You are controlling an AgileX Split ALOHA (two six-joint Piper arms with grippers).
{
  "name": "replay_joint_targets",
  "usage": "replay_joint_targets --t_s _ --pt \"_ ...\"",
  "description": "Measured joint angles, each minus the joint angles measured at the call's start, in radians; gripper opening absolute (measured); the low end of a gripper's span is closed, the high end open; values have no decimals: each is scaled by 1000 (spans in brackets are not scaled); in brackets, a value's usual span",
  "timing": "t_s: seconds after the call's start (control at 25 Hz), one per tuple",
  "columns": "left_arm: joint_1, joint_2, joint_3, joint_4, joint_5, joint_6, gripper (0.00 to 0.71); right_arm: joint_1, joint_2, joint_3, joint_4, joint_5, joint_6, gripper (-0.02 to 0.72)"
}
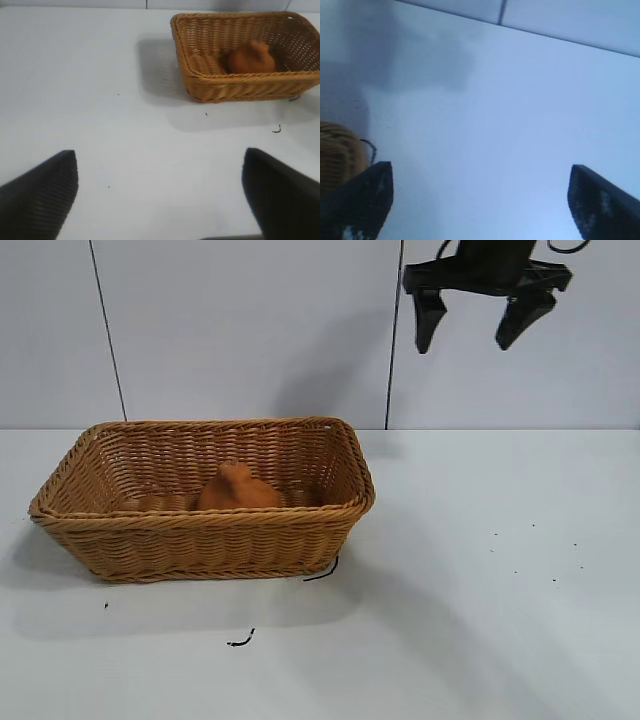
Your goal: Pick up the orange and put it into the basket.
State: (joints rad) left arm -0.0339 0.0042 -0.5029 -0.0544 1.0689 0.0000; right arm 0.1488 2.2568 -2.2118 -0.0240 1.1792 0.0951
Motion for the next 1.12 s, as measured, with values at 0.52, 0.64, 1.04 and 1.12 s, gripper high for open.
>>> replay_joint_targets --t_s 0.52,0.64,1.04,1.12 --pt "0 0 0 0 0 0 639 -102 -17 122 8 31 -4 678" --pt "0 0 0 0 0 0 639 -102 -85 252 11 30 -9 678" --pt "0 0 0 0 0 0 639 -102 -483 775 24 33 -14 676" --pt "0 0 0 0 0 0 639 -102 -580 867 24 33 -14 676"
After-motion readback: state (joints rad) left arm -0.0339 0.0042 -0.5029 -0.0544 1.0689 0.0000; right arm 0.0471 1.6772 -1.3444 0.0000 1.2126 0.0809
